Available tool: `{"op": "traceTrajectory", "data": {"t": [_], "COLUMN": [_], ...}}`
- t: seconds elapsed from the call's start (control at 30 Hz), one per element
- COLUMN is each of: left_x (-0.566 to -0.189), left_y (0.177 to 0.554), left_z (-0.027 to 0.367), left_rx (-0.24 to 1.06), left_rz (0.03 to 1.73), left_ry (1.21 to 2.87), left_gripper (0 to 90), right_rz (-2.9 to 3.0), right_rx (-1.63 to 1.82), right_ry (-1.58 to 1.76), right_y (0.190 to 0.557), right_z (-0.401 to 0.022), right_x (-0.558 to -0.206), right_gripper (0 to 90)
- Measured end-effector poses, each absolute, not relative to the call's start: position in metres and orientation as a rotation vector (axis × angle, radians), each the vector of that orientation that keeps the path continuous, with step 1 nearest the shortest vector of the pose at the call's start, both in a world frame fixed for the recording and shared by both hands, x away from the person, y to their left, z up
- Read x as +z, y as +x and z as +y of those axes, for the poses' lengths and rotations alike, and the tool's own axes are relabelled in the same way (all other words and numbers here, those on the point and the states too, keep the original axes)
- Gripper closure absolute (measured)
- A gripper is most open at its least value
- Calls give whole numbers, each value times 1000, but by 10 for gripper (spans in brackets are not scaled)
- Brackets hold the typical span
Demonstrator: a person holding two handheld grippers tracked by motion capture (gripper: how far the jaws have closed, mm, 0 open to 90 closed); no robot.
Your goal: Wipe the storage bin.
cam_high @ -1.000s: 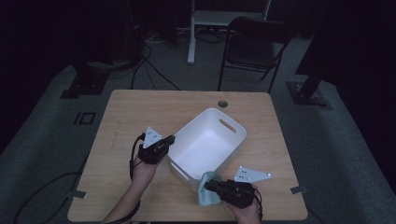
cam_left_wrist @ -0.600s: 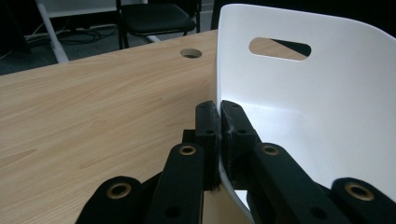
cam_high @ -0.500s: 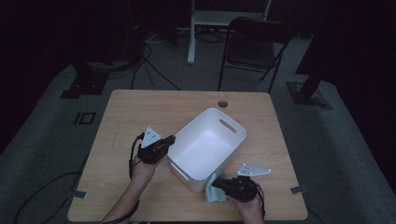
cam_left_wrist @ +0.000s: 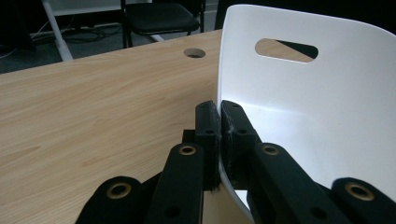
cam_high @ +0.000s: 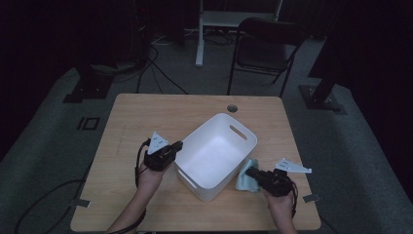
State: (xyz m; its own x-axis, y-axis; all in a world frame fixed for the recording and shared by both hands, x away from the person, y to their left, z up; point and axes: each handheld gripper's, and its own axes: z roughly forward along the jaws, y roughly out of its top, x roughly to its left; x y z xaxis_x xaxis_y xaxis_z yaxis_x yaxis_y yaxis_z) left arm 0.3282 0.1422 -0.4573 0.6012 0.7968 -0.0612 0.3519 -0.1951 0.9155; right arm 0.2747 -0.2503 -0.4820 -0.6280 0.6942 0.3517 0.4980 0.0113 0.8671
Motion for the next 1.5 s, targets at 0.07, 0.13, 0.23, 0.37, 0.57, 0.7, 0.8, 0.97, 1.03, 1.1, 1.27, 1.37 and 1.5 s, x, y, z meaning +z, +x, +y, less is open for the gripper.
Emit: {"op": "traceTrajectory", "data": {"t": [0.07, 0.13, 0.23, 0.37, 0.57, 0.7, 0.8, 0.97, 1.03, 1.1, 1.27, 1.37, 1.5], "left_x": [-457, -457, -458, -458, -458, -458, -458, -458, -458, -457, -457, -457, -457], "left_y": [328, 328, 328, 328, 328, 329, 329, 330, 330, 330, 330, 330, 331], "left_z": [142, 142, 142, 143, 143, 144, 145, 146, 145, 144, 145, 145, 145], "left_rx": [536, 537, 536, 532, 532, 523, 519, 512, 520, 527, 515, 517, 511], "left_rz": [939, 941, 937, 935, 927, 915, 901, 886, 889, 891, 892, 886, 884], "left_ry": [1787, 1788, 1787, 1785, 1790, 1796, 1799, 1803, 1808, 1814, 1808, 1813, 1811], "left_gripper": [868, 868, 868, 868, 868, 868, 867, 866, 868, 868, 869, 870, 870], "right_rz": [2045, 2038, 2010, 1974, 1974, 1984, 1985, 2011, 2008, 1998, 1983, 1990, 2013], "right_rx": [1642, 1629, 1620, 1629, 1640, 1623, 1626, 1593, 1611, 1632, 1626, 1623, 1606], "right_ry": [1308, 1315, 1340, 1354, 1328, 1316, 1322, 1335, 1350, 1347, 1301, 1321, 1366], "right_y": [288, 291, 299, 309, 318, 324, 326, 329, 329, 328, 324, 326, 331], "right_z": [-271, -274, -282, -287, -282, -275, -274, -273, -274, -274, -273, -275, -274], "right_x": [-481, -481, -480, -477, -470, -469, -470, -477, -479, -478, -468, -473, -487], "right_gripper": [851, 851, 851, 851, 851, 850, 850, 850, 850, 850, 850, 850, 850]}}
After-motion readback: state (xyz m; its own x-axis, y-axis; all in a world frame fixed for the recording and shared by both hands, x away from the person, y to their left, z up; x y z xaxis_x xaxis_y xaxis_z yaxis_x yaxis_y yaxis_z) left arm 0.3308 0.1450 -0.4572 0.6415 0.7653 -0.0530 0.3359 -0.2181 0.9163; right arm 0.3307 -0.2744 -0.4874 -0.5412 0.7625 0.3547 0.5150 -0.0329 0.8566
